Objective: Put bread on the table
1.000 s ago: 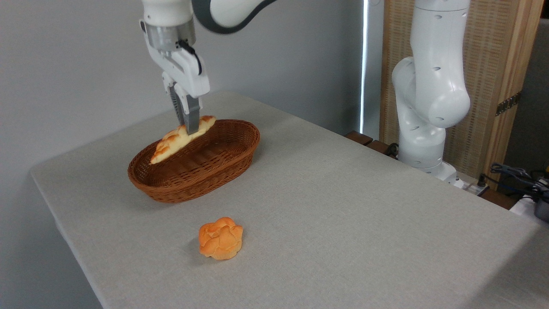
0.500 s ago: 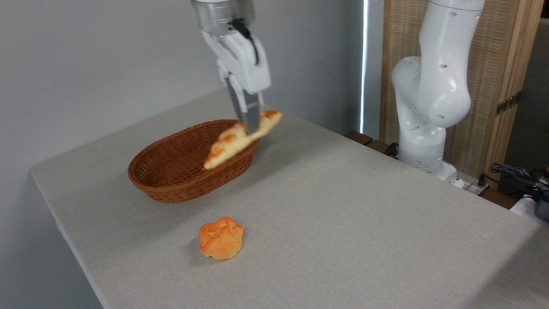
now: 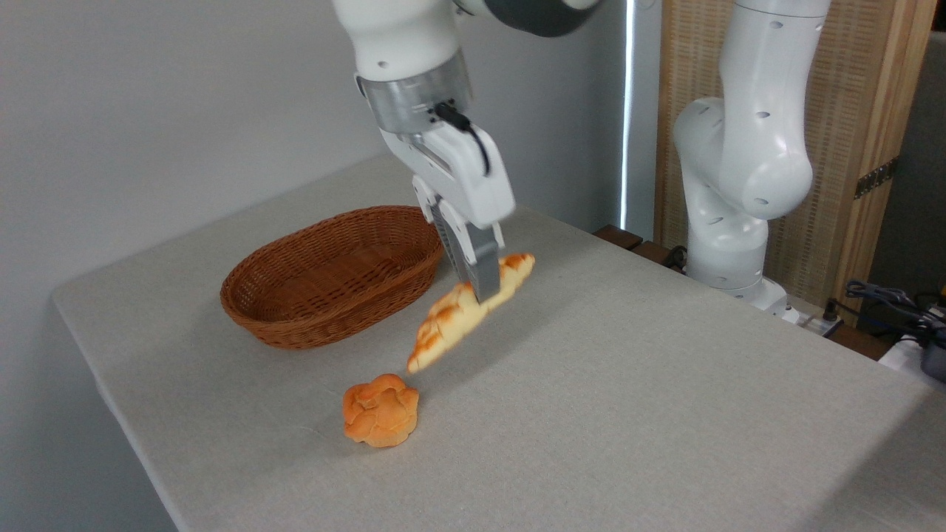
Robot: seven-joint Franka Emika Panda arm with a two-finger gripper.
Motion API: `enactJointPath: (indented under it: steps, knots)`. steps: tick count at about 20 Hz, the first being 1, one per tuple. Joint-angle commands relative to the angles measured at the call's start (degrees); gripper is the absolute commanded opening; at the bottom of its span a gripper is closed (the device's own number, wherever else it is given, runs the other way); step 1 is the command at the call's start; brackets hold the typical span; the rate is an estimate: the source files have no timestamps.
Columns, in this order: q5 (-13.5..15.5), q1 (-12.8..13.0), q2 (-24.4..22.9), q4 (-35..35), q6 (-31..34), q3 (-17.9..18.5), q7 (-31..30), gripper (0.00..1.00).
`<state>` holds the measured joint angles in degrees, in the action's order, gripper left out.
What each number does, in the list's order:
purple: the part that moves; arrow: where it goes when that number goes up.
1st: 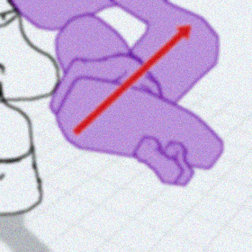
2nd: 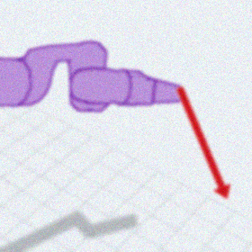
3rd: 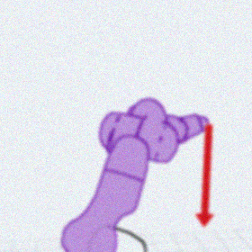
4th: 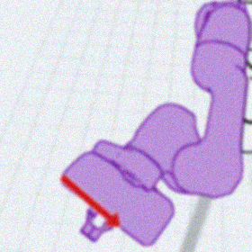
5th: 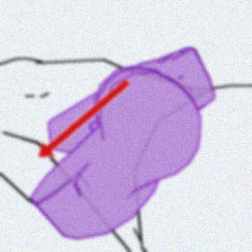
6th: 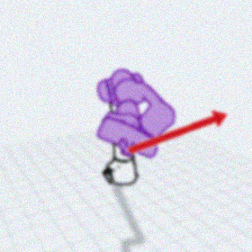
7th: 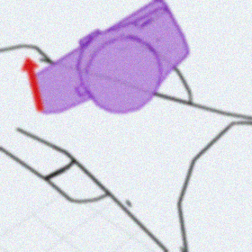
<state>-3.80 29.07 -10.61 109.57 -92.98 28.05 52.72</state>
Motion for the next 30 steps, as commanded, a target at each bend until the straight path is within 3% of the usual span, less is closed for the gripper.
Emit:
enactJointPath:
  steps: [1,7,11,13,26,30]
  knots:
    - [-0.9,0.5,0.8,1.2,-4.3,4.9,0.4,0.31]
    - [-3.2,0.9,3.8,1.4,-4.9,5.2,0.2,0.41]
    - [-3.3,1.0,3.8,1.6,-4.8,5.1,0.2,0.73]
    - [-3.3,1.0,3.8,2.2,-4.7,5.1,0.1,0.80]
    - [-3.3,1.0,3.7,4.4,-4.5,5.1,0.2,0.89]
    - [-2.7,1.3,2.9,1.2,-4.5,4.3,-1.0,1.00]
